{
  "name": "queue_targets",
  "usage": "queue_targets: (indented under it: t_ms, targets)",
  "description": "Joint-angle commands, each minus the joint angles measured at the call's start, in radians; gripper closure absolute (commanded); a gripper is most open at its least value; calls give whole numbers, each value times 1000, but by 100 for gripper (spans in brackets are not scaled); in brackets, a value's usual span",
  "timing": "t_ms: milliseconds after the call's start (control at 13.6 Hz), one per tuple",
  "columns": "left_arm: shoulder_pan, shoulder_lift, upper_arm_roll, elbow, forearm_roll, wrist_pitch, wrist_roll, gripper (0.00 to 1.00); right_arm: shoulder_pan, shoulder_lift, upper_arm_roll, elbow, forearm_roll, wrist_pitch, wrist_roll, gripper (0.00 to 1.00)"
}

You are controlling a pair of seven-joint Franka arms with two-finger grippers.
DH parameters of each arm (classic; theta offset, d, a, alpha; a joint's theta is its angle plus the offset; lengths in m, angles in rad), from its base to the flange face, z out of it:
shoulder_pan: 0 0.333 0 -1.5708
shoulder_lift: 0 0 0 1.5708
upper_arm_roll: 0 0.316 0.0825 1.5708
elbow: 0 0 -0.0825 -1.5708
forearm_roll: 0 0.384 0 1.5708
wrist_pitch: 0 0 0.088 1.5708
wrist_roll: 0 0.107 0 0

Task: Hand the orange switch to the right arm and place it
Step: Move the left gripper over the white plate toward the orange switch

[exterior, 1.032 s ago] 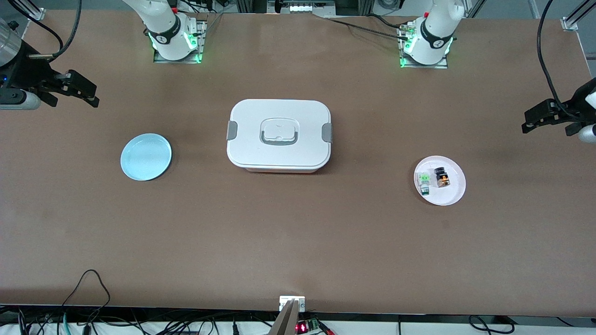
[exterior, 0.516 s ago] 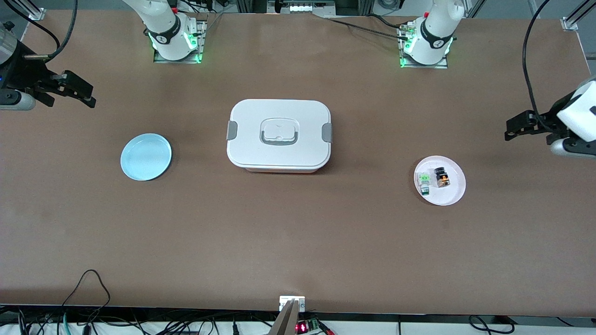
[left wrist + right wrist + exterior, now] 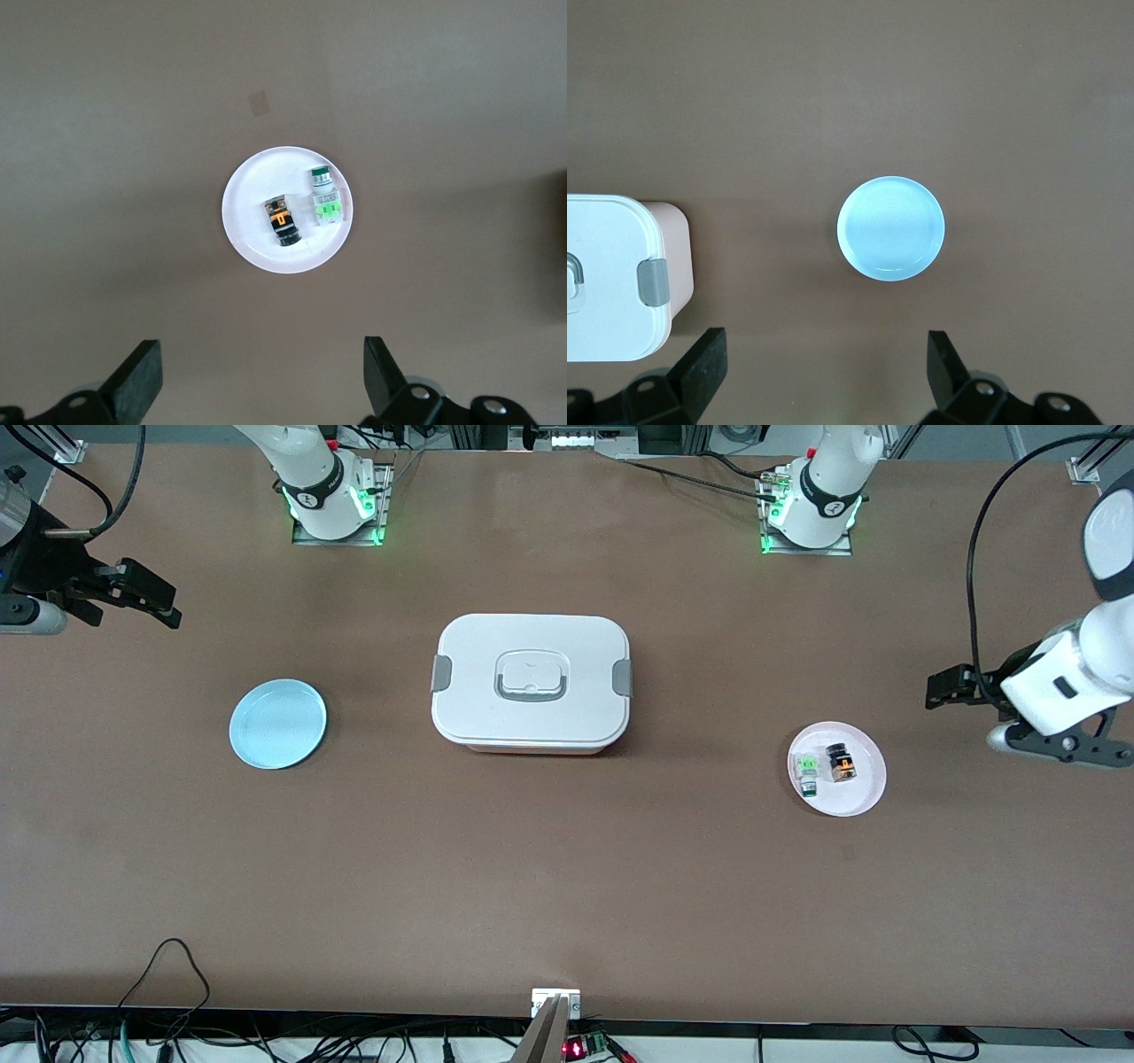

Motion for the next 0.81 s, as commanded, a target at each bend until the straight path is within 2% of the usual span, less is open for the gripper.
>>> queue_targets:
  t_ms: [0,442,590,737]
  targets:
    - [25,2,-2,-134,7,159,146,0,-8,0,3,21,-11,-23,5,0]
    - [50,17,-4,-418,-44,502,555,0,-5,-1,9,25,-13,-24,-11,0]
    - [53,45,-4,-468,-44,577,725,0,-5,-6,5,26,-8,-23,-8,0]
    - [55,76,-5,-511,-44,597,851,0,-6,-4,3,26,-5,-24,-8,0]
